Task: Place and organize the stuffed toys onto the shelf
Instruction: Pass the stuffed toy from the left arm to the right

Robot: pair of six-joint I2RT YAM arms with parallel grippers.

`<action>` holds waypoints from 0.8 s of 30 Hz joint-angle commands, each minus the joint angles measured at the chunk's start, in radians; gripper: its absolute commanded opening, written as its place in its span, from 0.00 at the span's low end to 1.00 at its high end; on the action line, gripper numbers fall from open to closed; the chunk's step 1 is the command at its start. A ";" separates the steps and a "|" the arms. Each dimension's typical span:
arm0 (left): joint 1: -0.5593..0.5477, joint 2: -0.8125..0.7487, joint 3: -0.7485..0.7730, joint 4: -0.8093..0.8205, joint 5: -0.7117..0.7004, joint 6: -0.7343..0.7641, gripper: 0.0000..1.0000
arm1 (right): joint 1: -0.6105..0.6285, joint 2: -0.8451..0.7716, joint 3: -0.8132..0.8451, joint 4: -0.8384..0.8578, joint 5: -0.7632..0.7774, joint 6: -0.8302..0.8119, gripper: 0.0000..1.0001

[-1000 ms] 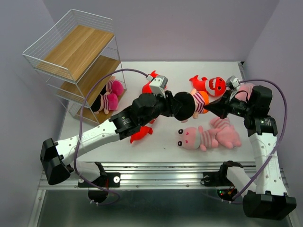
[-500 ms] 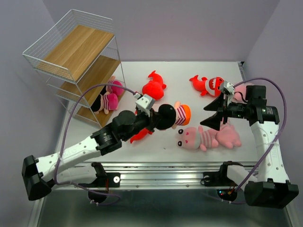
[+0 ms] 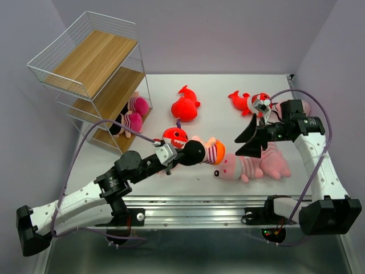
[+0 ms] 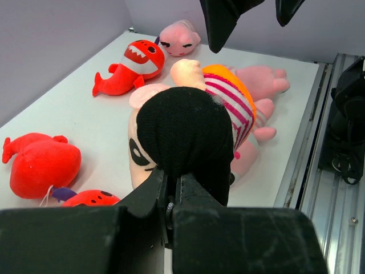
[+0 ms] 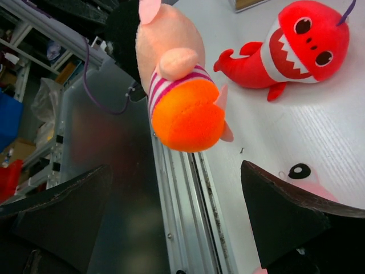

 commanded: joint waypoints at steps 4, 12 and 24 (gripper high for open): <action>-0.003 0.079 0.021 0.143 0.058 0.077 0.00 | 0.099 -0.021 -0.015 0.143 0.057 0.210 0.98; -0.003 0.126 0.050 0.172 0.085 0.067 0.00 | 0.183 -0.049 -0.116 0.347 0.187 0.365 0.94; -0.001 0.120 0.027 0.210 0.093 0.041 0.00 | 0.229 0.005 -0.113 0.398 0.181 0.390 0.77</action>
